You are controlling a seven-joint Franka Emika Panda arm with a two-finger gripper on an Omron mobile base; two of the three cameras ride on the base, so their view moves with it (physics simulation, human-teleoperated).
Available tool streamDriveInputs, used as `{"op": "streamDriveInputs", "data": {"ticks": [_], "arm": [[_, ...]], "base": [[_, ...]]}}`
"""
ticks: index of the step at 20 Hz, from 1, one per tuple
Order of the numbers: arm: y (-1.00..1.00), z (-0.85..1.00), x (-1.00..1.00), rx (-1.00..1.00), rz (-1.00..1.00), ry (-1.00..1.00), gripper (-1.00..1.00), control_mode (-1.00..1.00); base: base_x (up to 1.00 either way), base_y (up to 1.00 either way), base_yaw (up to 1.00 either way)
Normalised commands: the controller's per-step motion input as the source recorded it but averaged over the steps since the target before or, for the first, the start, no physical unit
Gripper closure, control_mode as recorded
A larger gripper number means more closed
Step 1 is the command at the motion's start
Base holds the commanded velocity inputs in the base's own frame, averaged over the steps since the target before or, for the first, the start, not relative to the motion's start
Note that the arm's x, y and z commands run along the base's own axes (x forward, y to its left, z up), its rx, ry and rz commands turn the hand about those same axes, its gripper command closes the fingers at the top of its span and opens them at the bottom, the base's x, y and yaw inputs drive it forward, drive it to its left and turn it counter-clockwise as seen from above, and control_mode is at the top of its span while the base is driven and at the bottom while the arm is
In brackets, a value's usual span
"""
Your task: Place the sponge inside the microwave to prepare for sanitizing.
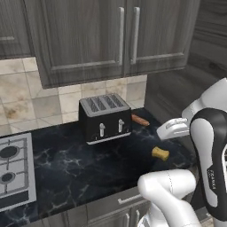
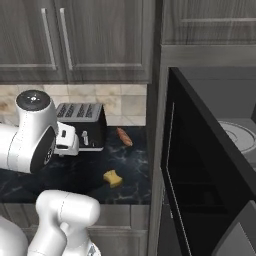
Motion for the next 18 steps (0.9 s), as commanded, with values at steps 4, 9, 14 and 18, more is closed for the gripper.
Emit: {"op": "streamDriveInputs", "data": {"ticks": [4,9,14,18], "arm": [[0.00,0.00,0.00,0.00,0.00,0.00,-1.00,1.00],[0.00,0.00,0.00,0.00,0.00,0.00,-1.00,1.00],[-0.24,-0.08,0.43,-0.15,-0.19,0.12,-1.00,-1.00],[-0.37,-0.07,0.40,-0.15,-0.13,0.14,-1.00,-1.00]], "base": [[0.00,0.00,0.00],[0.07,-0.08,-0.02],[0.00,0.00,0.00],[0.00,0.00,0.00]]}}
